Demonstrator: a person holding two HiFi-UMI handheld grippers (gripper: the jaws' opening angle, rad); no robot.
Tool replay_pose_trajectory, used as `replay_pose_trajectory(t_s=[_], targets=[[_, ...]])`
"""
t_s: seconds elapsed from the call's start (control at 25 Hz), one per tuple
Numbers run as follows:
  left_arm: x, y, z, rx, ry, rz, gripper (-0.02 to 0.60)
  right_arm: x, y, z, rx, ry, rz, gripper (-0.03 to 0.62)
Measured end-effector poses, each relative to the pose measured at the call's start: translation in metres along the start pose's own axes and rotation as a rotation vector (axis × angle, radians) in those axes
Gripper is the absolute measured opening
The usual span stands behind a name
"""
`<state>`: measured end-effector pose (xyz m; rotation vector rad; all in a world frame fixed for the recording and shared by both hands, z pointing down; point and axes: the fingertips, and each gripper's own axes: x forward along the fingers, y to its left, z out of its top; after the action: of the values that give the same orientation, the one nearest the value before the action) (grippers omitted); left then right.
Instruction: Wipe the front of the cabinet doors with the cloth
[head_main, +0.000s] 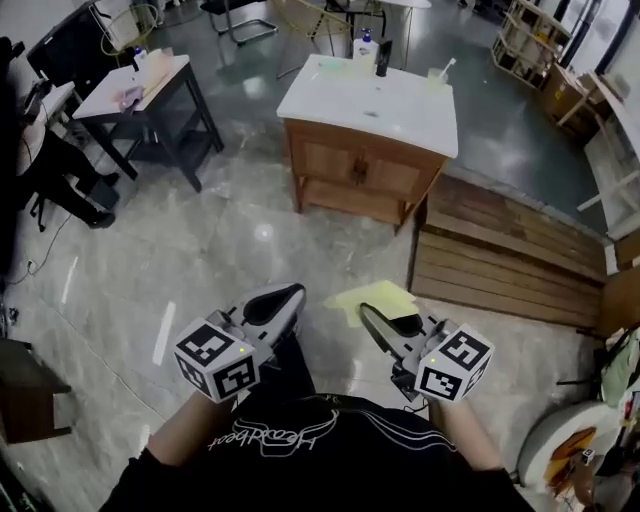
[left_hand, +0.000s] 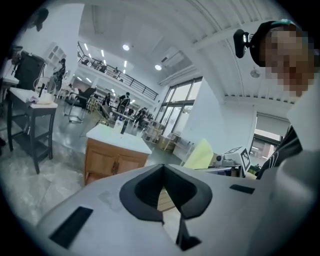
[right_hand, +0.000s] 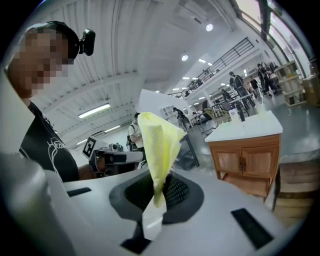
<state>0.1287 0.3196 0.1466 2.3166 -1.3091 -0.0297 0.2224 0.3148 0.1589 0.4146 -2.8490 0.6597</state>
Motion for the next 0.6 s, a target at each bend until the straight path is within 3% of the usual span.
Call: replay_pose_trajectory(t_s=[0.12,0.36,0.6], targets=[[0.019,0.061,0.004,-0.054,0.036,-0.006,0.006,0.049,-0.035,0.001,0.060,0.039,-0.026,0.040],[0.055,0.184,0.032,-0.028,0.088,-0.011,0.006,0.155,-0.100,0.017,0.134,0.095,-0.086,0.040],[0.083,0.297,0.026,-0.079,0.131,-0.004,0.006,0.242,-0.151,0.008,0.166,0.167,-0.146,0.040]])
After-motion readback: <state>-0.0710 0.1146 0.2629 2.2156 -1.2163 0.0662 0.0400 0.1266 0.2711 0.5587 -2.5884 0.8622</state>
